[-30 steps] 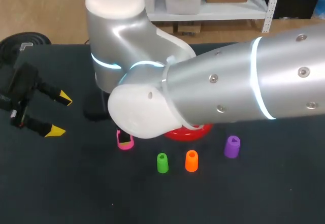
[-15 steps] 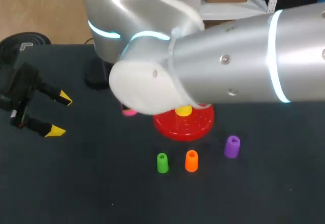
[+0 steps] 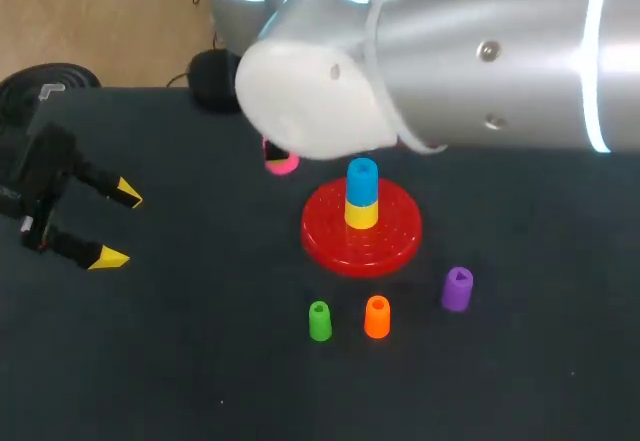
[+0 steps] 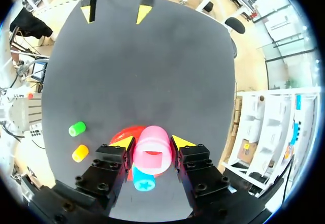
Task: Pick up and stack the cylinders on the red base in this order: pink,purple,orange,green
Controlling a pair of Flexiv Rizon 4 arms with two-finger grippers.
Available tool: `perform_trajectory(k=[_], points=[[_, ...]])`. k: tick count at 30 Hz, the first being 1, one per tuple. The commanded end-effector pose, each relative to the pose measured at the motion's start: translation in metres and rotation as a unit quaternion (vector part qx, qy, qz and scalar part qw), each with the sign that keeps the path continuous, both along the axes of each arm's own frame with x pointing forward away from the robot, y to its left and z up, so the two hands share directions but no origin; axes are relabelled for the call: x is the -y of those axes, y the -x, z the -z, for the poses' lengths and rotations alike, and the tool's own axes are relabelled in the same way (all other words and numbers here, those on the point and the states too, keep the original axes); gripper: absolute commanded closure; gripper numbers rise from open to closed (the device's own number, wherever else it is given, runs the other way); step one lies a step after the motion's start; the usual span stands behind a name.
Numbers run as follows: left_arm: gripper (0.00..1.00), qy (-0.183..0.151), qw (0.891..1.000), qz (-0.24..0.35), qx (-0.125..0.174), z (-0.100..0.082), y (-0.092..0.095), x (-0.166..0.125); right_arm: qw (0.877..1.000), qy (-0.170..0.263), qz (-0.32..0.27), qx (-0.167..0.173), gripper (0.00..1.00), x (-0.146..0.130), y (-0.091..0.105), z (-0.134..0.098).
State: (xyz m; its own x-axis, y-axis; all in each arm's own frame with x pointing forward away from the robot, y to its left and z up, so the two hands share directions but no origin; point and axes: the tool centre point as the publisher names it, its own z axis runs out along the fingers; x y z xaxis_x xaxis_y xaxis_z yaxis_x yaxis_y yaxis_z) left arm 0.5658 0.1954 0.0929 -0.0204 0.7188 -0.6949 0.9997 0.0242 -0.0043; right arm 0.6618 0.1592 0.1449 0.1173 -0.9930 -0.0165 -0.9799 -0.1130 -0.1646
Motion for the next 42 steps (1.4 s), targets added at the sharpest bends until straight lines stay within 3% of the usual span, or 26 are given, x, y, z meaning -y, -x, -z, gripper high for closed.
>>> perform_trajectory(k=[1,12,23,31,42], points=[[0.00,0.001,1.000,0.001,0.001,0.001,0.000,-0.001,1.000,-0.005,0.011,0.003,1.00,0.014,-0.002,-0.009],[0.00,0.001,1.000,0.001,0.001,0.001,0.000,-0.001,0.998,-0.009,0.068,-0.015,1.00,0.056,-0.015,-0.006],[0.00,0.001,1.000,0.001,0.001,0.001,0.000,-0.001,0.993,-0.006,0.110,-0.031,1.00,0.085,-0.008,0.001],[0.00,0.001,1.000,0.001,0.001,0.001,0.000,-0.001,0.991,-0.002,0.128,-0.036,1.00,0.093,-0.001,0.001],[0.00,0.001,1.000,0.001,0.001,0.001,0.000,-0.001,0.989,-0.029,0.134,-0.056,1.00,0.104,0.001,0.006]])
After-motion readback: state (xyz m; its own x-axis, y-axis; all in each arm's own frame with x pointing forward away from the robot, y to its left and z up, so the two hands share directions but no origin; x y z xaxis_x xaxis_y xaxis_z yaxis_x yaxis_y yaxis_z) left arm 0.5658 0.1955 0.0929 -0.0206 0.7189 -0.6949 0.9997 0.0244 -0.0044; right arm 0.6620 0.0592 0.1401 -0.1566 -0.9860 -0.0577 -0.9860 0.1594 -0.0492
